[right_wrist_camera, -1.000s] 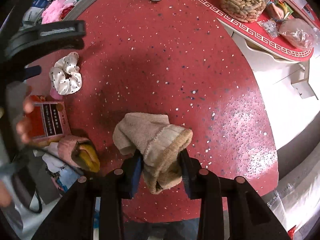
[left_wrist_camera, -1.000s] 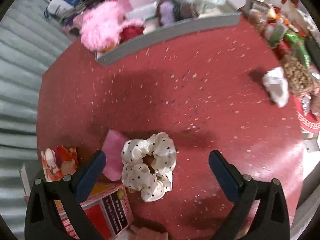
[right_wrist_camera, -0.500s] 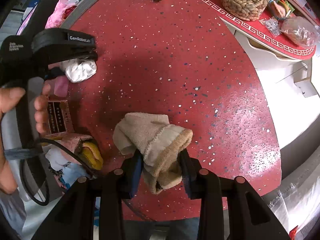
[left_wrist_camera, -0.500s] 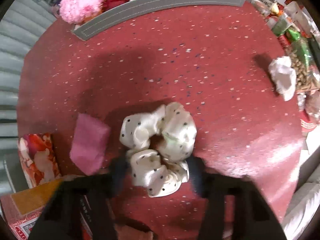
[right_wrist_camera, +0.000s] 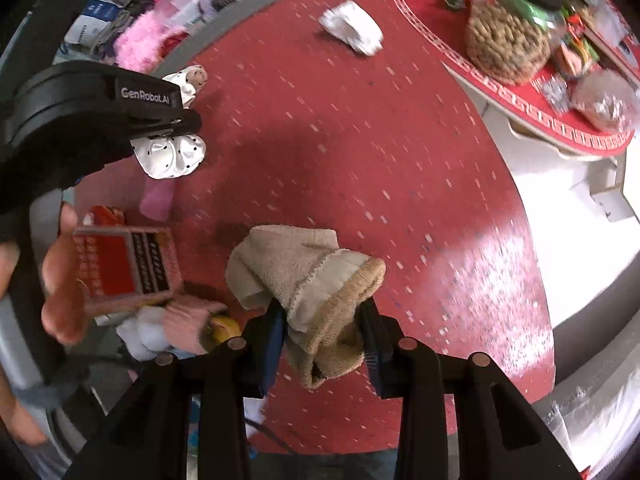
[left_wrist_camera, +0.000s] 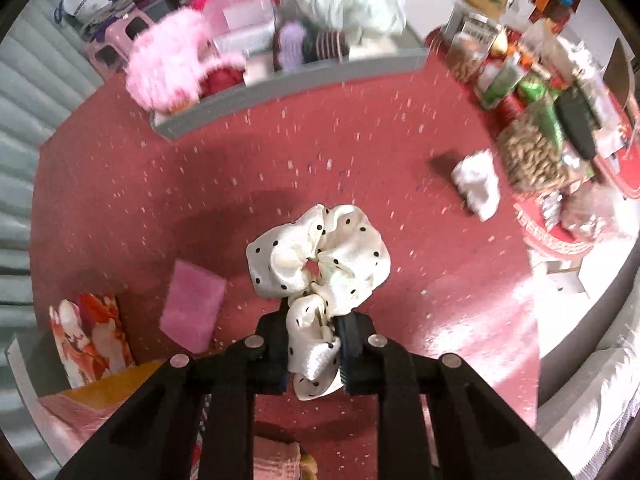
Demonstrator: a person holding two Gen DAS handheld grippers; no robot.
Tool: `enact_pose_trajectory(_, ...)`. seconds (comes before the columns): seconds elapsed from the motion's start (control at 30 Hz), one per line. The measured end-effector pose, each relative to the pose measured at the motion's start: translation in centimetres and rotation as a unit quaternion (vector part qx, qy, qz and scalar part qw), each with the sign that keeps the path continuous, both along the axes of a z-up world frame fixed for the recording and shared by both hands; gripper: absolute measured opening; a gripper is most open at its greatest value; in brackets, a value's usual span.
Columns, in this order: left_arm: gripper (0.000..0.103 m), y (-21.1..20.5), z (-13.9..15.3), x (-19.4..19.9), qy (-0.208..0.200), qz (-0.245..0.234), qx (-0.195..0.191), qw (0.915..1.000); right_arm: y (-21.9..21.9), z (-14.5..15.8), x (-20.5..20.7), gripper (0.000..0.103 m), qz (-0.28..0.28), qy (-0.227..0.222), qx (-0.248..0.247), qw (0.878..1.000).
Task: Organize soft objects
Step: 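Carry the scrunchie and sock over the white box with both grippers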
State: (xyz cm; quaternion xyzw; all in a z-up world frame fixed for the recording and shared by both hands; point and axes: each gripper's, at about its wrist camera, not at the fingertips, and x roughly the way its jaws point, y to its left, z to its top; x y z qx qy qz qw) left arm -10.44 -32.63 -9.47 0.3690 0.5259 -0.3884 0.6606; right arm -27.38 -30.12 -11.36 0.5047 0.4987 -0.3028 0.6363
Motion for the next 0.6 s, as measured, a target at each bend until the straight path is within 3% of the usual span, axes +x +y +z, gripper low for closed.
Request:
enact_pose_trajectory(0.23,0.019,0.5,4.8,3.4,-0.001,0.026,-0.041,0.9988,-1.0,3.3,3.9,0.037,0.014,-0.024,-0.024,0.999)
enact_pose_trajectory(0.6,0.019,5.5,9.0,11.2,0.014,0.109,-0.097,0.9893,-0.4,7.4,11.8,0.037,0.048,-0.047,-0.059,0.996)
